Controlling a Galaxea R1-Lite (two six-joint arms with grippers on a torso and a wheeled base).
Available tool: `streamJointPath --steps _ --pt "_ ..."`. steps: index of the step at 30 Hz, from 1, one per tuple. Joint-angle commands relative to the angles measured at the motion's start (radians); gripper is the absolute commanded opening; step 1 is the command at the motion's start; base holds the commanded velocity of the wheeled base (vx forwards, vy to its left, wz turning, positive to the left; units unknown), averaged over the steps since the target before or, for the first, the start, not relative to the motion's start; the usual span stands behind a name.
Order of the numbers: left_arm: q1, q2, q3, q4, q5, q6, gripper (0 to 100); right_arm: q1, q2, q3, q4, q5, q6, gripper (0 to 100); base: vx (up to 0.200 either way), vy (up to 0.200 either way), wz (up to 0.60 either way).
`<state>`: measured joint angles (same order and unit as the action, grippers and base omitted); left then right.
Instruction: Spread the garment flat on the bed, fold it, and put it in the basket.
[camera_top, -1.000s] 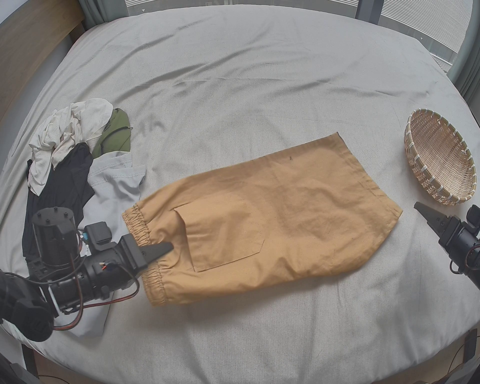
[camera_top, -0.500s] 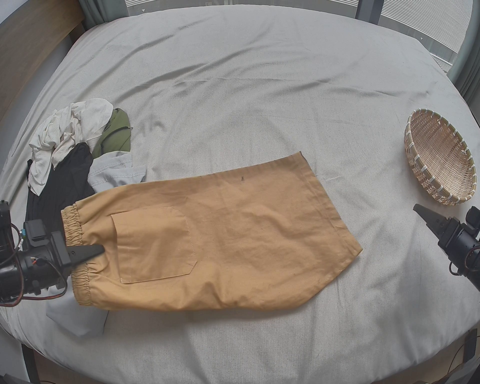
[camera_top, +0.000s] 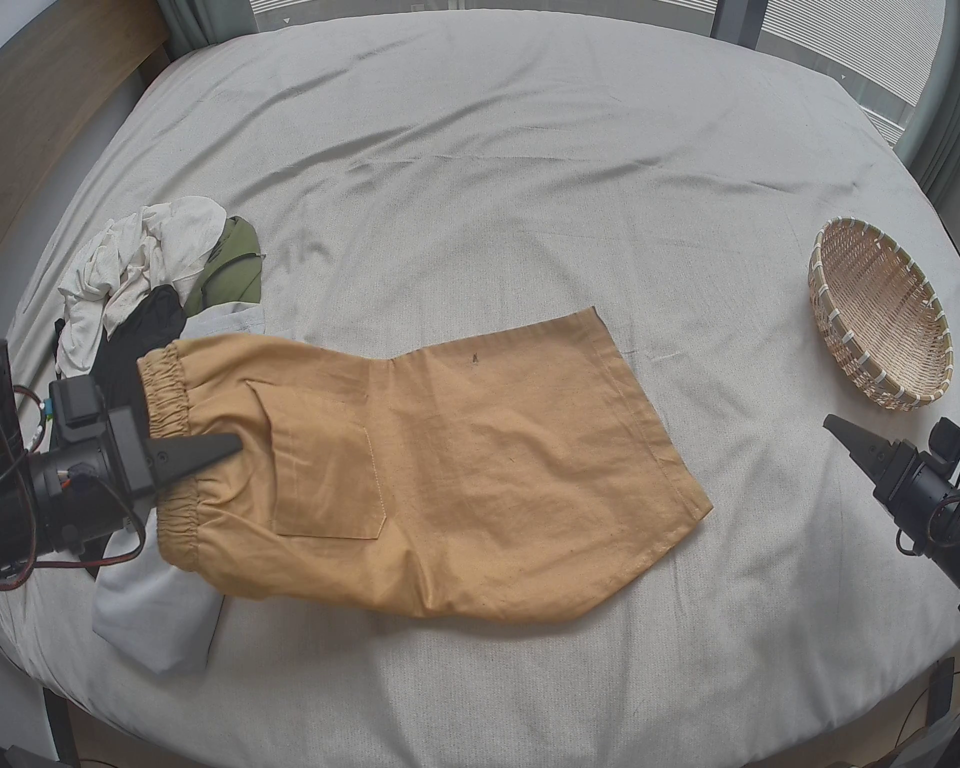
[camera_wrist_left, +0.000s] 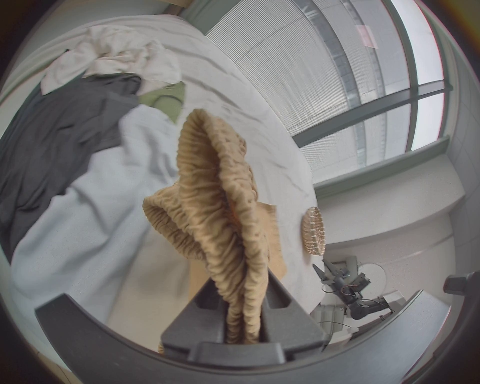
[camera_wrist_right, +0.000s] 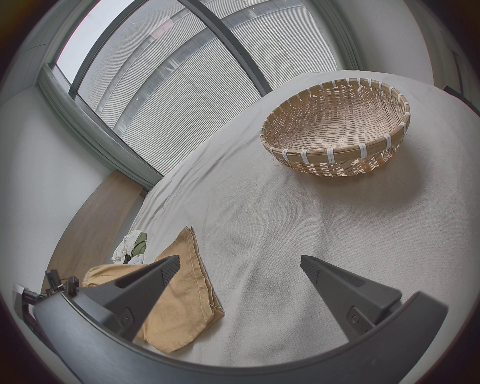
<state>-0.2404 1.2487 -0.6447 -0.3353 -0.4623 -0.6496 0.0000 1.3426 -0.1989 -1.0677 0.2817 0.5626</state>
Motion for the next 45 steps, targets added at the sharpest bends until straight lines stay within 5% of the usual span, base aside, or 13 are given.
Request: streamJointPath --steps 1,11,25,43,44,45 --pt "-0.158 0.104 -0.132 -0.007 0.034 -0.013 0 0.000 0.004 0.001 0.000 0.002 0.000 100 0.000 0.000 0.00" --pt "-0.355 0.304 -0.320 -0.010 0.090 -0.012 0 0.015 0.021 0.000 -0.006 0.001 0.002 100 0.000 0.000 0.00" --pt "-0.433 0.532 -0.477 -0.045 0.099 -0.015 0 0.034 0.021 0.003 -0.008 0.001 0.007 100 0.000 0.000 0.00" --pt "-0.497 0.618 -0.518 -0.103 0.125 -0.012 0 0.086 0.017 0.027 -0.015 -0.001 0.033 100 0.000 0.000 0.00" --pt "-0.497 0.620 -0.521 -0.103 0.129 -0.012 100 0.086 0.015 0.027 -0.015 -0.001 0.034 100 0.000 0.000 0.00" --pt "-0.497 0.627 -0.521 -0.106 0.136 -0.010 100 0.086 0.015 0.032 -0.015 -0.001 0.034 100 0.000 0.000 0.00"
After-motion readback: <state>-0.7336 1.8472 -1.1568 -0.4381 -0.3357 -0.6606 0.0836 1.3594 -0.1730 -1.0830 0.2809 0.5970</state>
